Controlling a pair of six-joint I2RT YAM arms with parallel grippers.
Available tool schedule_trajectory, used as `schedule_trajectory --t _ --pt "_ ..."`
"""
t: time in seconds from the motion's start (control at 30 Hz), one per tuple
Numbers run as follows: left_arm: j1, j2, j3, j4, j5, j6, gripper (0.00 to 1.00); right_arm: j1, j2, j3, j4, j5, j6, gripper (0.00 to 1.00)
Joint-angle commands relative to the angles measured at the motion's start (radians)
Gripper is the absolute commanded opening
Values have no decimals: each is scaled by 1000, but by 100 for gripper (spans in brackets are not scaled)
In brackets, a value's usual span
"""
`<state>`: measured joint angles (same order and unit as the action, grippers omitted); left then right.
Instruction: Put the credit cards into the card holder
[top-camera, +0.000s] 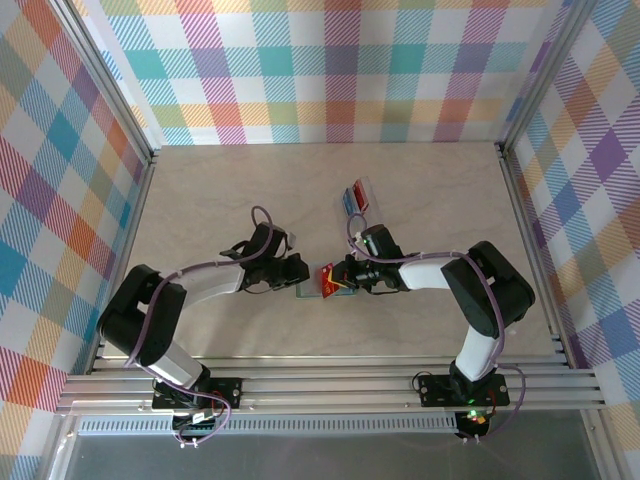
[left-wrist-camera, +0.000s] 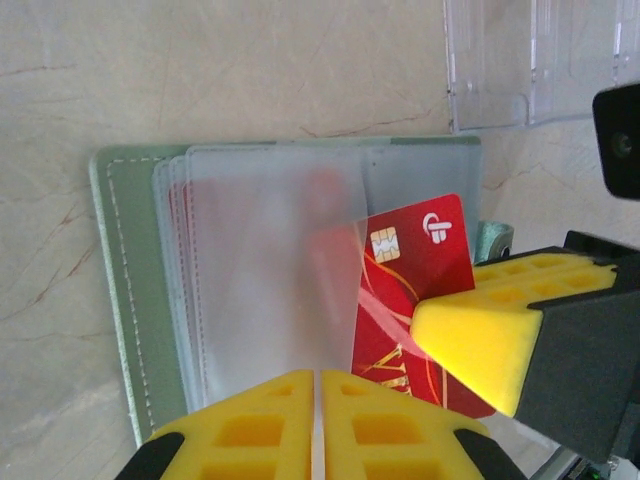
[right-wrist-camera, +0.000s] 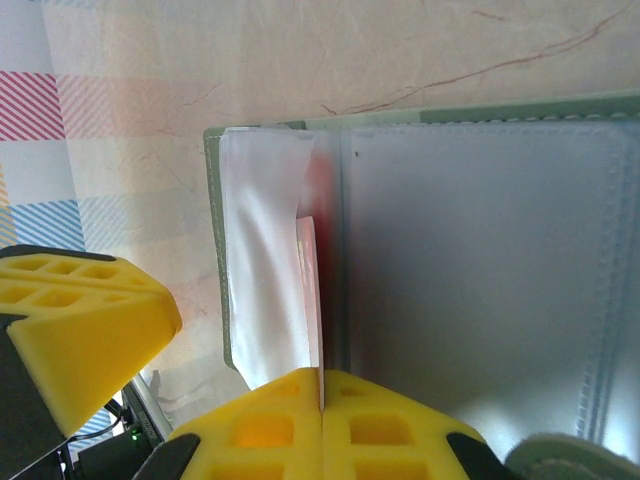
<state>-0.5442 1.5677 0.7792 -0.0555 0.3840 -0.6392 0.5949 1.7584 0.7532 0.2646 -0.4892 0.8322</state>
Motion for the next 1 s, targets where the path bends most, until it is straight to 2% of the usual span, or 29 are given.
schedule_trajectory --t 0.0,0.37,0.97 --pt "-17 16 51 -50 -1 -1 11 -18 22 -32 -95 -16 46 0" --pt "-20 142 59 -39 6 28 9 -48 50 -12 -90 -60 53 0" --pt "-20 176 14 -17 4 56 5 -73 98 28 -114 -29 55 0"
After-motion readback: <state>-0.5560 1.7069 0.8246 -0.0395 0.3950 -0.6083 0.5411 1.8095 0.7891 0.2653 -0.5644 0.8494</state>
